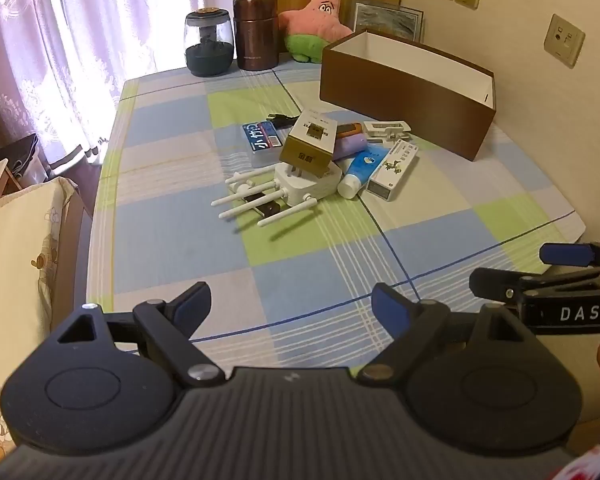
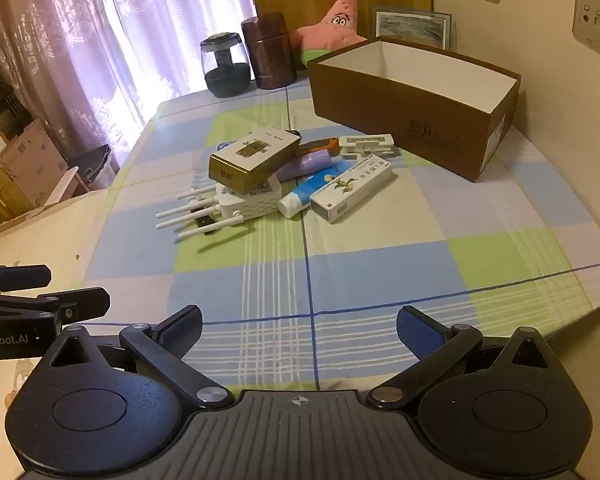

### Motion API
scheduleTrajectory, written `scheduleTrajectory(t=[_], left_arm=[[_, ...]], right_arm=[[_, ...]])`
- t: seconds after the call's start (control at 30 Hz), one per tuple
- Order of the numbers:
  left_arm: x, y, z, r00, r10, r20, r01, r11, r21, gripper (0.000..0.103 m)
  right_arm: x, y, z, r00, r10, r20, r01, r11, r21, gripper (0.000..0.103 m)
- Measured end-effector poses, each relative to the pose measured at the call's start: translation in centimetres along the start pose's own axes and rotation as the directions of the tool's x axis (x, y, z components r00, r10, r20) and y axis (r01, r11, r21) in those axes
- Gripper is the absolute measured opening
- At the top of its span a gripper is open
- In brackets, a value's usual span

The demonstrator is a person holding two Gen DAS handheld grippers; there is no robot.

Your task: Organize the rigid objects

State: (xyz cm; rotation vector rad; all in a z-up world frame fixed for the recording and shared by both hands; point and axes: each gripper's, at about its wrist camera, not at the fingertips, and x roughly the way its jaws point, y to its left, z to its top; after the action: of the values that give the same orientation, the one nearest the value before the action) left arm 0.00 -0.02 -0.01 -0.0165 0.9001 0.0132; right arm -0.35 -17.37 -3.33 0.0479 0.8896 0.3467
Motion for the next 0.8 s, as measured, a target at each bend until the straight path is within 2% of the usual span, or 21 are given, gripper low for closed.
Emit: scheduleTrajectory(t=[0.8], left_arm=[[0.03, 0.22, 0.39, 1.000, 0.002, -0.001, -0.002, 1.000, -0.004, 0.085]], right_arm=[[0.06, -0.19, 0.60, 1.000, -0.012, -0.002, 0.012, 1.000, -0.010, 0.101]])
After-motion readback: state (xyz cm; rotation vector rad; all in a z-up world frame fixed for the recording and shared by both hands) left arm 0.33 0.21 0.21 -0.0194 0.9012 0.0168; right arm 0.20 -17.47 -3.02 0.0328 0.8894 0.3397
